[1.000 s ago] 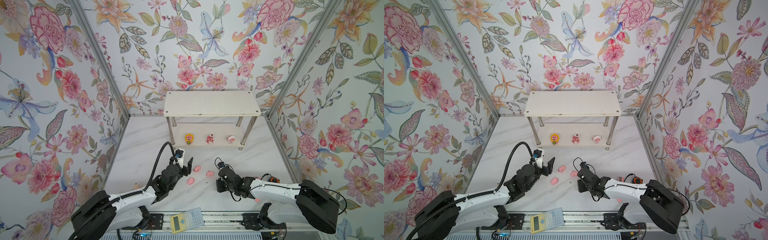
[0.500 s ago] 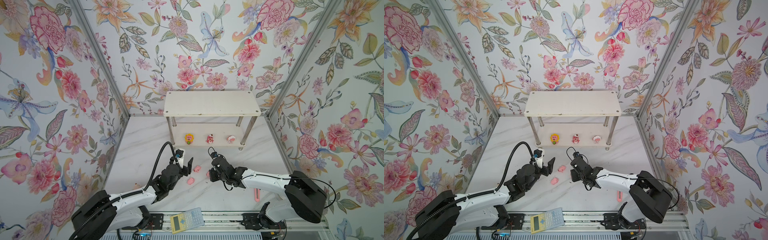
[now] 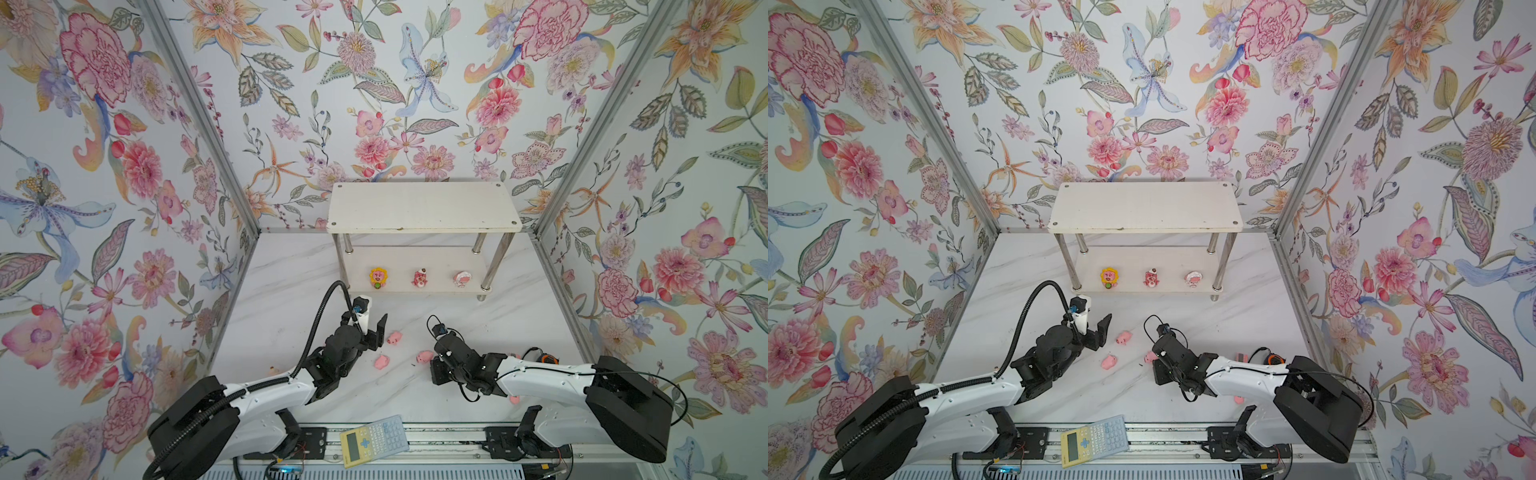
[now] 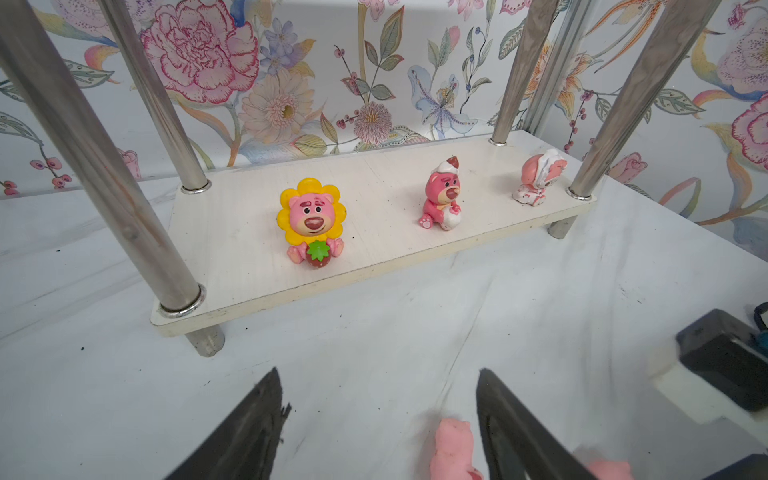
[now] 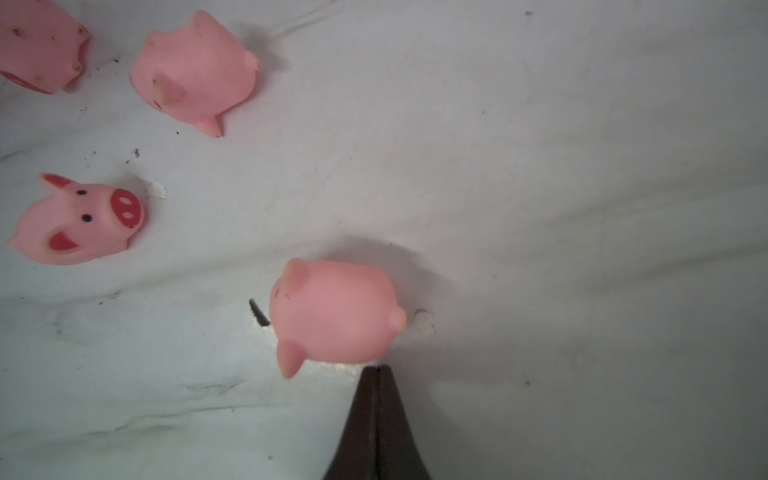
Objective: Place and organize the plastic toys onto the shelf
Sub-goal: 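Lower the open right gripper around a pink pig, then close the right gripper on the pig and lift it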
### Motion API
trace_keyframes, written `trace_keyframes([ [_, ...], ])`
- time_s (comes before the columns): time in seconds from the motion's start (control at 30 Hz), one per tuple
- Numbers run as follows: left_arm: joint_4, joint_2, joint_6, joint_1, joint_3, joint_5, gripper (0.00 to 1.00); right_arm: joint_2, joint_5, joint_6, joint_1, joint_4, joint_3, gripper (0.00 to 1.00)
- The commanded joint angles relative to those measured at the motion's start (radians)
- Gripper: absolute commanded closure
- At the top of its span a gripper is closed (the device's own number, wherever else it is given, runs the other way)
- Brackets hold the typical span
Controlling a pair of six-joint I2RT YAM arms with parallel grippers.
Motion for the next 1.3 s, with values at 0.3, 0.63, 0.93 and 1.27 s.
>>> trace_keyframes([
  [0.3,0.013,0.005,-0.016,0.014,0.025,0.034,0.26,-0.151,0.013,0.036,0.008,-0.195,0.086,0.85],
  [0.63,0.025,-0.011,-0.032,0.015,-0.002,0.022,0.25,-0.080,-0.143,0.159,0.033,-0.011,0.041,0.27],
  [0.93,0.031,-0.032,-0.028,0.023,-0.025,0.012,0.24,0.105,-0.089,0.067,0.010,0.020,0.157,0.25],
  [1.27,0.025,-0.063,-0.021,0.040,-0.052,0.008,0.24,0.265,-0.074,-0.005,-0.026,0.043,0.269,0.39],
])
